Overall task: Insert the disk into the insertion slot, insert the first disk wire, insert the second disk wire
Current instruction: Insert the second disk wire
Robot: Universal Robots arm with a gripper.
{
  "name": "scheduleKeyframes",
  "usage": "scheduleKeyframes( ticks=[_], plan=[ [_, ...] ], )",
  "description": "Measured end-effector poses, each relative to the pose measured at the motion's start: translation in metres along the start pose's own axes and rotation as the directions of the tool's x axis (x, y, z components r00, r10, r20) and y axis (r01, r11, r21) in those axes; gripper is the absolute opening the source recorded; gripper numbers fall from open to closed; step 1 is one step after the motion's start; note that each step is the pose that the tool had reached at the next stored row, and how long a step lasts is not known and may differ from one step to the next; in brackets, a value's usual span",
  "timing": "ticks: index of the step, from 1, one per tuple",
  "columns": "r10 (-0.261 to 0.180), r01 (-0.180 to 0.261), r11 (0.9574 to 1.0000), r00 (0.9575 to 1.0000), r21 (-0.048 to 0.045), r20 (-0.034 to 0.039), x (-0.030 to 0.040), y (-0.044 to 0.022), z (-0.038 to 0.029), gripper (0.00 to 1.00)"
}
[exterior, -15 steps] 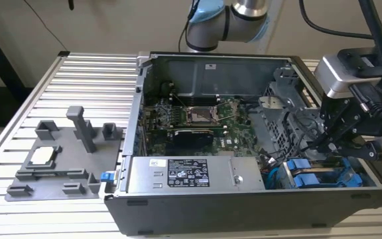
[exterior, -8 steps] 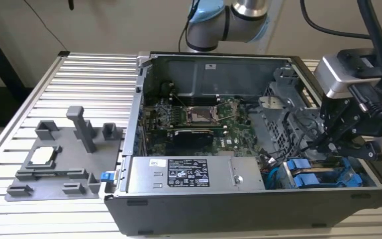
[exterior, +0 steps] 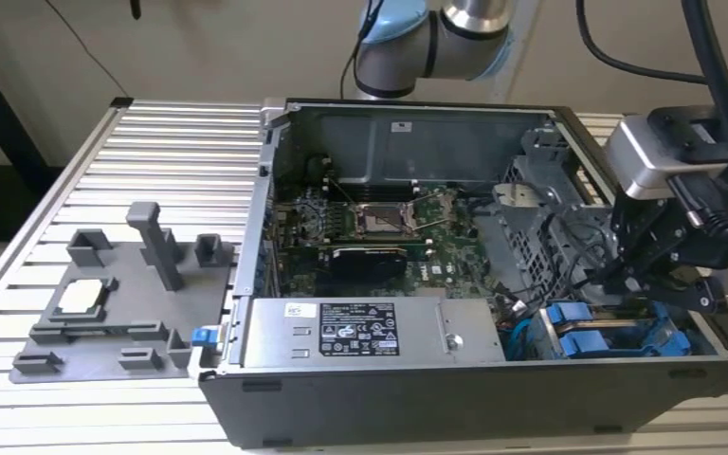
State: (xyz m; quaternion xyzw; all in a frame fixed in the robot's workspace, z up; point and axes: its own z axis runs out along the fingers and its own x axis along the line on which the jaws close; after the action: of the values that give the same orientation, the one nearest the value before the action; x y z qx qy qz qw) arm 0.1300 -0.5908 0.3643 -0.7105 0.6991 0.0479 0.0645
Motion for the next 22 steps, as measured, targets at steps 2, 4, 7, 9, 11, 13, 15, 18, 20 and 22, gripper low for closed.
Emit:
scheduleKeyframes(
  ticks=[2, 4, 7, 9, 11, 13, 15, 18, 20, 22],
  plan=[
    [0.0, 0.0, 1.0, 1.0, -0.0001, 0.0007, 0.0013, -0.0014, 0.0029, 0.16],
    [0.0, 0.0, 1.0, 1.0, -0.0001, 0.0023, 0.0025, -0.002, 0.0062, 0.16],
    [0.0, 0.0, 1.0, 1.0, 0.0, 0.0039, 0.0033, -0.0026, 0.0114, 0.16],
    [0.0, 0.0, 1.0, 1.0, 0.0001, 0.0076, 0.0037, -0.0033, 0.0136, 0.16],
    [0.0, 0.0, 1.0, 0.9999, 0.0001, 0.0113, 0.004, -0.004, 0.0151, 0.16],
    [0.002, -0.002, 1.0, 0.9999, 0.0004, 0.0148, 0.0043, -0.0051, 0.0169, 0.16],
    [0.006, -0.006, 1.0, 0.9998, 0.0011, 0.0173, 0.0045, -0.0069, 0.0184, 0.16],
    [0.013, -0.013, 0.9999, 0.9998, 0.0019, 0.0179, 0.0049, -0.0094, 0.0205, 0.16],
    [0.016, -0.016, 0.9999, 0.9997, 0.0022, 0.0177, 0.0051, -0.01, 0.0217, 0.16],
    [0.023, -0.023, 0.9997, 0.9996, 0.0029, 0.0174, 0.0053, -0.0101, 0.0227, 0.16]
  ],
)
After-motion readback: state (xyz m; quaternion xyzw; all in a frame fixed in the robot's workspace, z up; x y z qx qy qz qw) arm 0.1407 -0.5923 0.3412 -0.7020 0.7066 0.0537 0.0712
